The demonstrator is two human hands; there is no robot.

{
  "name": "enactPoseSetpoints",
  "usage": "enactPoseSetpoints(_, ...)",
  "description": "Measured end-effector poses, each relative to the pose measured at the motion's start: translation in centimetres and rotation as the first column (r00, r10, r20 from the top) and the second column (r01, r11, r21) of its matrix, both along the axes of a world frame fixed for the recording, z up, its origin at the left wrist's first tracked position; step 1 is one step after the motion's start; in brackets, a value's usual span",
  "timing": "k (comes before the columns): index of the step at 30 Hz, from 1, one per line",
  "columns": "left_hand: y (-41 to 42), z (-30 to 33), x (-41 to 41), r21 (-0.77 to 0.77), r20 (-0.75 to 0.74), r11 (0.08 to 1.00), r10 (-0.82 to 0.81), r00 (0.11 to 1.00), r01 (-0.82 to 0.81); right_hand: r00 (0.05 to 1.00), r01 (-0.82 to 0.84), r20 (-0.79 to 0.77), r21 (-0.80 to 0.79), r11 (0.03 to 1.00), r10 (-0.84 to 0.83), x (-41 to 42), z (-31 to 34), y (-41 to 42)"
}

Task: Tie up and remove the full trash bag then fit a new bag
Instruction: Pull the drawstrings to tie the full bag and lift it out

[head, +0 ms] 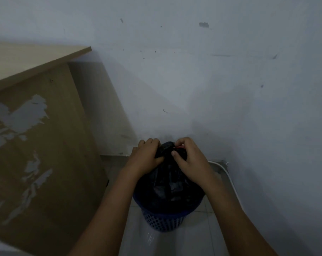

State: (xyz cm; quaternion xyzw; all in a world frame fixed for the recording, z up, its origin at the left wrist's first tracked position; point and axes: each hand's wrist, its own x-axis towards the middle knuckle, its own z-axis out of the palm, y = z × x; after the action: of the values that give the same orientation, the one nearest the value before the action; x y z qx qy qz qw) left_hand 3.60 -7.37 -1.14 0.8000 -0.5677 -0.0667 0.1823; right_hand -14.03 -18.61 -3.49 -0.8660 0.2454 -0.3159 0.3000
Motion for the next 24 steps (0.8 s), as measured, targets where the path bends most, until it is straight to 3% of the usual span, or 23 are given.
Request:
enactPoseSetpoints(4, 0.2, 1.1, -0.5, -0.211, 0.003, 0.978, -0.004, 1.0, 0.004, 0.983, 0.174, 0.033, 0.131, 0.976, -0.18, 0.5, 1.0, 0.6)
enactPoseSetpoints(9, 0.1, 2.1, -0.2, -0.282, -0.003, 0.957, -0.072, 0.997, 0.068, 0.928, 0.35, 0.073, 0.163, 0.922, -0.365, 1.8, 1.6, 1.0)
enactPoseSetpoints(11, 0.2, 2.1, 0.3, -0.242, -0.085, 0.968, -0.086, 0.993, 0.064, 0.937, 0.315, 0.1, 0.166, 0.934, -0.334, 2.1, 1.6, 0.8)
enactPoseSetpoints(15, 0.4, 2.2, 1.2, -0.106, -0.394, 0.993, -0.086, 0.915, 0.047, 0.959, 0.161, 0.194, 0.22, 0.962, -0.204, 2.3, 1.4, 0.7)
enactPoseSetpoints(19, 0.3, 2.2, 1.8, -0.162, -0.341, 0.987, -0.04, 0.939, -0.017, 0.959, 0.069, 0.257, 0.202, 0.977, -0.121, 2.0, 1.4, 1.2)
enactPoseSetpoints(24, 0.5, 3.1, 2.0, -0.115, -0.513, 0.993, -0.071, 0.856, 0.014, 0.939, 0.047, 0.325, 0.194, 0.98, -0.11, 1.9, 1.7, 1.4)
